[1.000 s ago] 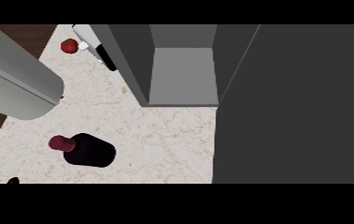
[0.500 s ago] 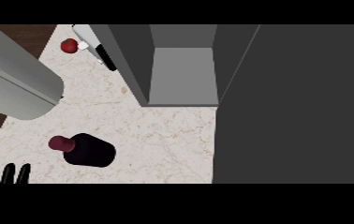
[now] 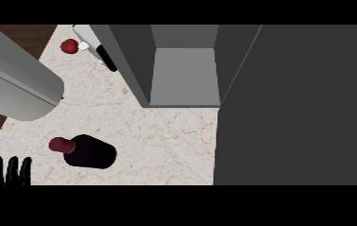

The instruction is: Pick up the wine, place it into the cabinet and close the cabinet

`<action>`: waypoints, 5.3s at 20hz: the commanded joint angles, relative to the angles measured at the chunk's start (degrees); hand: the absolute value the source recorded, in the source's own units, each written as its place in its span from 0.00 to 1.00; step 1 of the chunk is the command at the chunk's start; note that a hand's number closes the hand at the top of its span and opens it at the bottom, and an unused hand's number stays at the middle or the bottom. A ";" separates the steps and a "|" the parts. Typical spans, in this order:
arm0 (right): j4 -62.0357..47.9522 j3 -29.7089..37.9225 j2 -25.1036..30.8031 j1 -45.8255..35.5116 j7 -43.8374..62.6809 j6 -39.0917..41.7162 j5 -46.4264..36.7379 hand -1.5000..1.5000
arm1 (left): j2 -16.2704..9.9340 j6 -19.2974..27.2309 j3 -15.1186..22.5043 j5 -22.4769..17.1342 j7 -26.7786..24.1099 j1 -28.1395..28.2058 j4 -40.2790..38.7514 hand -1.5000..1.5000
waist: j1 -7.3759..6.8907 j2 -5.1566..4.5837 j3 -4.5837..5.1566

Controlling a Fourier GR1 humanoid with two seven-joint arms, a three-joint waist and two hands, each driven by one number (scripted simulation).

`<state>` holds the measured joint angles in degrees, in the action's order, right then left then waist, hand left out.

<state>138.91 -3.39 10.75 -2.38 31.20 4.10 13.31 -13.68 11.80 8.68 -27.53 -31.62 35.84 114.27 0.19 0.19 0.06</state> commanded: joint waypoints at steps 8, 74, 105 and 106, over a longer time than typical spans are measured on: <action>8.85 4.72 0.99 -2.24 7.10 -0.95 6.98 0.00 | 0.69 -7.17 -5.03 -2.70 -2.72 -7.53 -14.77 0.00 | 0.15 -0.05 -0.01; 9.77 2.84 -2.83 -2.16 9.91 1.07 3.84 0.00 | -0.16 -20.82 -7.97 11.46 -8.23 -30.75 -50.76 1.00 | 0.28 0.11 -0.12; 6.62 4.43 -4.02 -1.44 6.90 3.05 3.88 0.00 | 7.70 -5.25 5.42 16.63 28.05 -33.73 -4.36 1.00 | 0.27 -0.05 -0.09; 3.32 4.21 -4.91 0.01 2.54 4.97 3.68 0.00 | 8.64 -5.36 5.62 15.93 28.42 -34.03 -4.57 1.00 | 0.12 -0.11 -0.10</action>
<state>138.41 0.34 6.65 -5.05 34.19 8.24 12.45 -6.97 4.45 12.06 -12.26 -8.98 4.96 107.48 0.23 0.16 -0.04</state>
